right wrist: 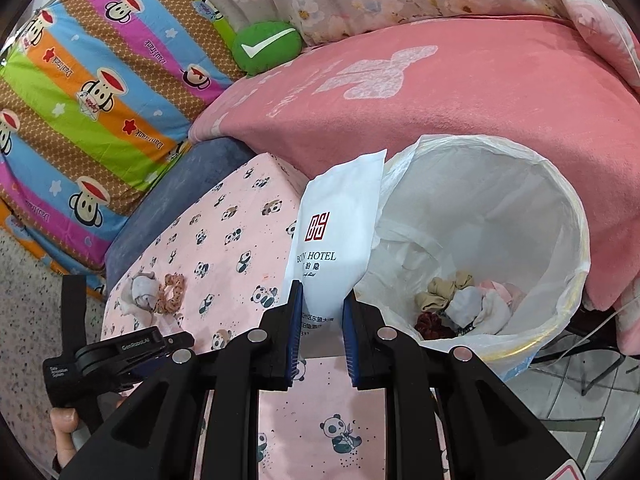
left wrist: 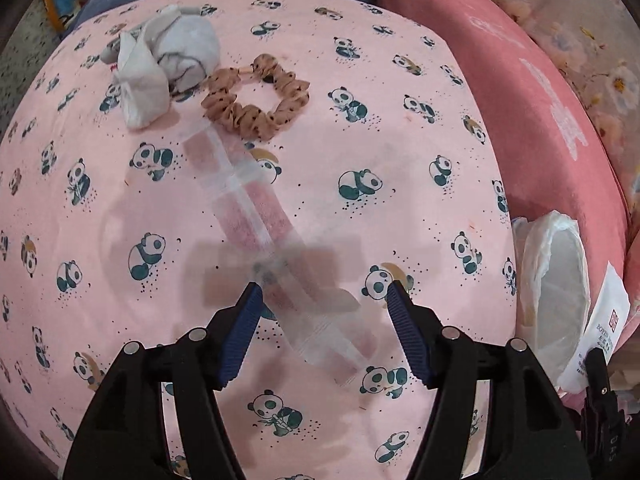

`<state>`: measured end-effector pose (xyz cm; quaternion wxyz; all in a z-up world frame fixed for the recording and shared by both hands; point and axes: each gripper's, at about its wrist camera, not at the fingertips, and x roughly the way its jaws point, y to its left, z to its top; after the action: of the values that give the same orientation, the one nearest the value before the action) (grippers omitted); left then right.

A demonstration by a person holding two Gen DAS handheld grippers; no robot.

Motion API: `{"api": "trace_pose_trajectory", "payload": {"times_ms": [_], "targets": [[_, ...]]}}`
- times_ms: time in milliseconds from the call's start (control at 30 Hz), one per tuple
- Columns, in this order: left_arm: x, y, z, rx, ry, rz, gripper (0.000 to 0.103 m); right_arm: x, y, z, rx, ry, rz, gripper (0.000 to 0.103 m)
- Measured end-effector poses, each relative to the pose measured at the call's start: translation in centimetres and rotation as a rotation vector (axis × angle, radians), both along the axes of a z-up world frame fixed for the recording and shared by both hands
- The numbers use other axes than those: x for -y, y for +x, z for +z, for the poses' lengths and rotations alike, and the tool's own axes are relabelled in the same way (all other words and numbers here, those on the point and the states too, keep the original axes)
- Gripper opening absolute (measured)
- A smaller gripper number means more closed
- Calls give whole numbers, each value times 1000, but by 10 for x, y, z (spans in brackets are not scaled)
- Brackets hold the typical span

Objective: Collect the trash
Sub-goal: 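Carry the plastic strip and hotel packet in both tools over the bin, then open both tools to drop the strip and packet into the bin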

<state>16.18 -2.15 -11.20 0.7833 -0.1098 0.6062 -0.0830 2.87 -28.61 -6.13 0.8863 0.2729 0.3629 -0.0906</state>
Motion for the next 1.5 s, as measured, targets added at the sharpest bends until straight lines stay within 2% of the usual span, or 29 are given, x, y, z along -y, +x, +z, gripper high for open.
{"api": "trace_pose_trajectory", "payload": {"times_ms": [67,133,200,267,367,600,767,1000,1267,1500], "targets": [[0,-1,-4,-12,1,-1,61,-11,0,-2,-3,-3,1,19],[1,-4,-6,-14,-2,-7,50,-15,0,-3,-5,-4,2,19],[2,-7,-6,-19,-8,-19,31,-19,1,-4,-8,-6,2,19],[5,-9,-5,-18,-15,-35,17,-21,1,-4,-10,-7,4,19],[9,-14,4,11,-20,-63,10,-23,1,-4,-9,-8,6,19],[37,-35,52,134,-29,-166,10,-23,-2,1,9,-10,6,19],[68,-49,88,210,-65,-270,10,-17,-8,9,32,-16,-6,19],[123,-59,118,284,-115,-427,10,-1,-20,16,55,-20,-43,19],[175,-72,124,315,-142,-586,10,30,-39,16,60,-11,-116,19],[203,-77,122,321,-135,-652,12,55,-50,12,50,-2,-158,19]]}}
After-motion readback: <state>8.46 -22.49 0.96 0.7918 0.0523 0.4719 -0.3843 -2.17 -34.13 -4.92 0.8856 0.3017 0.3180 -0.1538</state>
